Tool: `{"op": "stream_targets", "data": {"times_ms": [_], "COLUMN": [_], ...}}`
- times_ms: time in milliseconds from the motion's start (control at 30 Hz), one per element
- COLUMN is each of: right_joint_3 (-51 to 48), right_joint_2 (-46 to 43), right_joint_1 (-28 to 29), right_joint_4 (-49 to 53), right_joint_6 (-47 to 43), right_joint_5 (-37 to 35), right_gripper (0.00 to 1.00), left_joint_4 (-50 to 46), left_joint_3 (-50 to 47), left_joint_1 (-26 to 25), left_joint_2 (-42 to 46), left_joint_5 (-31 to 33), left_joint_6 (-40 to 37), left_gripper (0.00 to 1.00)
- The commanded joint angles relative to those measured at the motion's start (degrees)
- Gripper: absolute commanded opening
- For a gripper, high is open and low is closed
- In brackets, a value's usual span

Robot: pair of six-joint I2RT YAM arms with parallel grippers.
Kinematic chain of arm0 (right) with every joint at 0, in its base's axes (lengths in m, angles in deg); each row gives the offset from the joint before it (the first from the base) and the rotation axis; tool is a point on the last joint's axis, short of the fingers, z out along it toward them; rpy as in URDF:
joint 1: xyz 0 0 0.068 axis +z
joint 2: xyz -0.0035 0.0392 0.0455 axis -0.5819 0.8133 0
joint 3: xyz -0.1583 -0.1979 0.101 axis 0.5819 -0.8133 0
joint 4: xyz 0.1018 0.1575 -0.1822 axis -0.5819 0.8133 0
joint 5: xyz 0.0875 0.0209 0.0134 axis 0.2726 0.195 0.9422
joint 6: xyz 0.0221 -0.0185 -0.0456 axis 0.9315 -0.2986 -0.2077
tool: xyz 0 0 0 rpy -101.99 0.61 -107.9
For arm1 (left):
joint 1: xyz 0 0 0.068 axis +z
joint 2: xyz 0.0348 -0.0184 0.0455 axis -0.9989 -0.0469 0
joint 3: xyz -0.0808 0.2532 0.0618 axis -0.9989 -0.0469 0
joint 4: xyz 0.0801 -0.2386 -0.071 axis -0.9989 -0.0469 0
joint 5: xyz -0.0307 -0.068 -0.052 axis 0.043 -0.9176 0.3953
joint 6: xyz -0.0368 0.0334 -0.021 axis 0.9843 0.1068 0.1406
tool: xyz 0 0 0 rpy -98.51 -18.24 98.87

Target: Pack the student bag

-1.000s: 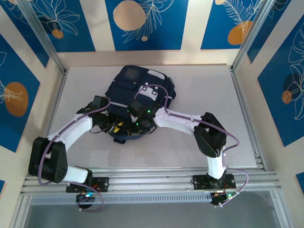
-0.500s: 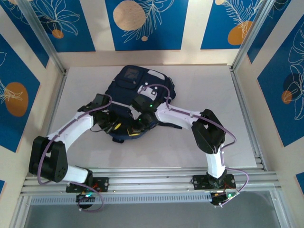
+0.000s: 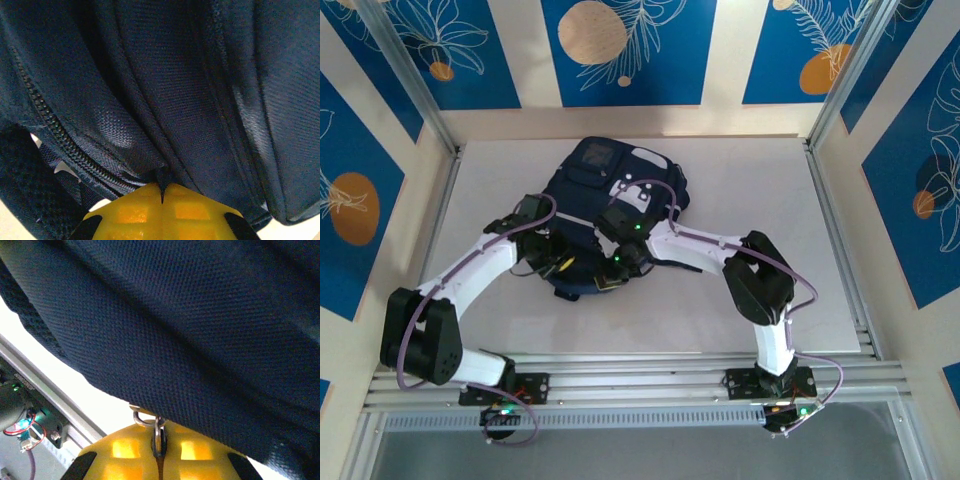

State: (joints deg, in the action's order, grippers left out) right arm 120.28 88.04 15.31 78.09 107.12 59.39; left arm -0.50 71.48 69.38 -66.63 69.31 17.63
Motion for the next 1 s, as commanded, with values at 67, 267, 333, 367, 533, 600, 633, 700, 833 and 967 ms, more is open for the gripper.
{"op": "stream_targets", "data": {"times_ms": [67,267,333,367,533,600,633,700,833,967], "right_joint_3": [-7.6,-11.8,-11.7,-11.3,-15.0,-19.1,-20.7,-24.7,-29.8,-32.1], "right_joint_2": [-7.0,-11.5,-12.6,-13.0,-18.0,-20.8,-21.8,-23.6,-25.1,-25.4], "right_joint_1": [-3.9,-5.7,-5.5,-5.4,-6.8,-7.4,-7.6,-8.4,-9.4,-9.8], "right_joint_4": [1.8,-7.9,-9.7,-9.4,-9.4,-11.1,-12.0,-15.0,-21.2,-25.6], "right_joint_6": [2.4,-0.1,-3.3,-5.0,-8.9,-7.8,-7.1,-5.0,-0.8,2.0], "right_joint_5": [-5.4,5.4,9.1,9.1,3.7,0.6,-0.3,-0.3,0.2,0.3], "right_gripper": [0.00,0.00,0.00,0.00,0.00,0.00,0.00,0.00,0.00,0.00], "left_joint_4": [-0.5,4.2,6.3,6.2,6.3,5.4,4.3,3.2,12.2,15.8], "left_joint_3": [2.1,2.9,4.8,6.4,9.2,10.4,11.5,13.5,9.7,8.8], "left_joint_1": [1.0,0.5,-0.4,-1.1,-4.8,-5.5,-5.8,-5.7,-6.6,-9.5], "left_joint_2": [0.8,1.5,1.3,1.2,5.2,5.4,4.6,1.4,-2.2,-5.3], "left_joint_5": [7.7,1.6,-2.9,-4.4,-5.6,-3.5,-2.7,-3.8,-9.7,-9.0], "left_joint_6": [-1.5,-7.8,-15.1,-19.3,-33.9,-33.9,-32.8,-27.9,-12.3,-1.3], "left_gripper": [0.00,0.09,0.30,0.38,0.61,0.68,0.70,0.72,0.73,0.76]}}
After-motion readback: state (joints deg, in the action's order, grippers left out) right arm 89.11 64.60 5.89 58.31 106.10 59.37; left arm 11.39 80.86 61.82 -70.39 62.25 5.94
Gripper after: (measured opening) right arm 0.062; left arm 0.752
